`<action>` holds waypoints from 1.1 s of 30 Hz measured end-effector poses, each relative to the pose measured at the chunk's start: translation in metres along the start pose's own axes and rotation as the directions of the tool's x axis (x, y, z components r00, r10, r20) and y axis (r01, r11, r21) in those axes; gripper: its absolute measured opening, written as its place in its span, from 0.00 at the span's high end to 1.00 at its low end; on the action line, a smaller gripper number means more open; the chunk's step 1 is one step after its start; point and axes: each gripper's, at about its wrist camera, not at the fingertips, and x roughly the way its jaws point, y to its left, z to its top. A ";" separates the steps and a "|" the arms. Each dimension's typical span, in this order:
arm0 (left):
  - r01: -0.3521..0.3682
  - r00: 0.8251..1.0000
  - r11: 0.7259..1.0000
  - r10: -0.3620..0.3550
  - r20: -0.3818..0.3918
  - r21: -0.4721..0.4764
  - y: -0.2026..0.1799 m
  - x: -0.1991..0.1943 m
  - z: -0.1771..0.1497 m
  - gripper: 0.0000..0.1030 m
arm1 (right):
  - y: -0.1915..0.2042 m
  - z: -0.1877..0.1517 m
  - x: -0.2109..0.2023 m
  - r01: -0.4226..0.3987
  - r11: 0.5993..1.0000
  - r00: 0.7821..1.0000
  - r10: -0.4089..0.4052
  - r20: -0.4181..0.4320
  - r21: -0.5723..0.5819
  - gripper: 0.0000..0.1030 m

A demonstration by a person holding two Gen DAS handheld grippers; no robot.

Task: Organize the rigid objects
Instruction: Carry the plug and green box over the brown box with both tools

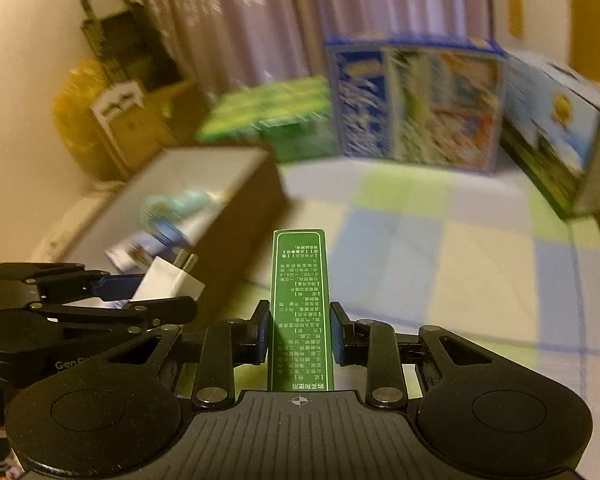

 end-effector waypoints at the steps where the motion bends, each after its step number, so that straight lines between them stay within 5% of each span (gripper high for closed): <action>1: -0.013 1.000 1.000 0.013 0.011 -0.009 0.010 -0.006 0.004 0.65 | 0.010 0.006 0.003 -0.023 1.000 1.000 0.023 0.008 -0.004 0.74; 11: -0.128 0.992 0.991 0.128 -0.004 -0.040 0.115 -0.020 0.026 0.65 | 0.098 0.046 0.074 -0.128 0.991 0.992 0.127 -0.017 -0.033 0.74; 23: -0.057 0.987 0.998 0.052 -0.154 -0.030 0.189 0.070 0.066 0.65 | 0.106 0.081 0.175 0.009 0.998 0.997 -0.005 -0.080 0.059 0.74; 33: -0.019 0.976 0.999 0.027 -0.218 0.036 0.201 0.134 0.082 0.66 | 0.096 0.097 0.211 0.091 0.989 0.991 -0.078 -0.108 0.120 0.74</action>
